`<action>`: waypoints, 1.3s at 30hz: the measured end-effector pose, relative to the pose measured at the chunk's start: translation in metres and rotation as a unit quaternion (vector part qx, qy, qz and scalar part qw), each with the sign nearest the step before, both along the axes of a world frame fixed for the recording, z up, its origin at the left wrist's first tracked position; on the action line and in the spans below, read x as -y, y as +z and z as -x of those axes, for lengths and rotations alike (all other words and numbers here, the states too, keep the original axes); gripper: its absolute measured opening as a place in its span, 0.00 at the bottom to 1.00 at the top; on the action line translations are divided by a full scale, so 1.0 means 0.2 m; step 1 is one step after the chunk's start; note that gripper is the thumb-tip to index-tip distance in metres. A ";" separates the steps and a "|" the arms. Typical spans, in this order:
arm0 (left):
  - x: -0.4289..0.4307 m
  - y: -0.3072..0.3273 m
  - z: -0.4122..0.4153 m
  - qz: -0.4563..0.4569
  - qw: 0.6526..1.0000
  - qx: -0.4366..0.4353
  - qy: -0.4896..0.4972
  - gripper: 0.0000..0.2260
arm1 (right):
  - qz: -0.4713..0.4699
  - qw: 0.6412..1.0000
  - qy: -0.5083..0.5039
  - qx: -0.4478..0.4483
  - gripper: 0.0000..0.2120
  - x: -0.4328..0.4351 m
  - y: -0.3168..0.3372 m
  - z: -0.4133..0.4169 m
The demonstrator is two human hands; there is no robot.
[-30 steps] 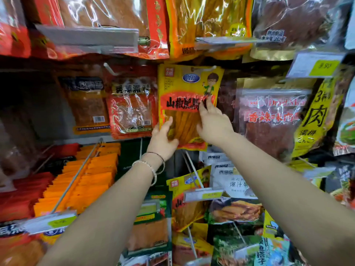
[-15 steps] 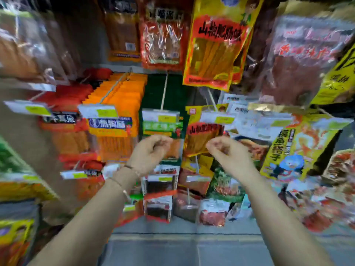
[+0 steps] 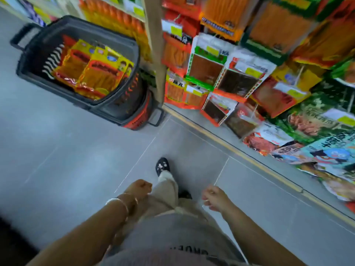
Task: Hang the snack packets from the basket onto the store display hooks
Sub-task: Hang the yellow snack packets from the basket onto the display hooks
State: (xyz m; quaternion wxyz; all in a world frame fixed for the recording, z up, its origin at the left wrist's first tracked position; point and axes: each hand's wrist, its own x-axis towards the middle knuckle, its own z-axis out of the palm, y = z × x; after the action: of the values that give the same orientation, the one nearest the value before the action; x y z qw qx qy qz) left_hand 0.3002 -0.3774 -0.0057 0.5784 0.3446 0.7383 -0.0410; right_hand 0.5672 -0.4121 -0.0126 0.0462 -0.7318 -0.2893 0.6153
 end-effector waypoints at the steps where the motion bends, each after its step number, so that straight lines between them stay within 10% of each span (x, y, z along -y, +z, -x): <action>1: 0.07 -0.01 0.07 -0.008 1.000 -0.017 0.013 0.05 | 0.019 1.000 0.011 -0.016 0.11 0.04 -0.02 0.05; 7: 0.15 -0.05 0.43 -0.016 0.970 -0.009 0.244 0.05 | 0.051 0.997 0.054 0.028 0.11 -0.09 -0.10 0.28; 17: -0.23 0.05 1.14 -0.007 0.990 0.019 0.143 0.09 | -0.023 0.995 0.094 0.033 0.07 -0.78 -0.04 0.99; 27: -0.83 0.14 1.57 -0.106 0.940 0.058 0.318 0.07 | -0.166 0.980 0.019 -0.106 0.04 -1.36 0.21 1.69; 39: -1.59 0.12 1.66 -0.132 0.935 0.058 0.324 0.06 | -0.052 0.992 -0.063 -0.096 0.13 -2.30 -0.17 1.88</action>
State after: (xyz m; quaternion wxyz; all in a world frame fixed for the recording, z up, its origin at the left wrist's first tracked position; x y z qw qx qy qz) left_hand -0.0322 -0.0590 0.0183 0.5511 0.1615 0.7740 0.2668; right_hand 0.1916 0.0469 -0.0459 0.1502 -0.6829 -0.2680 0.6627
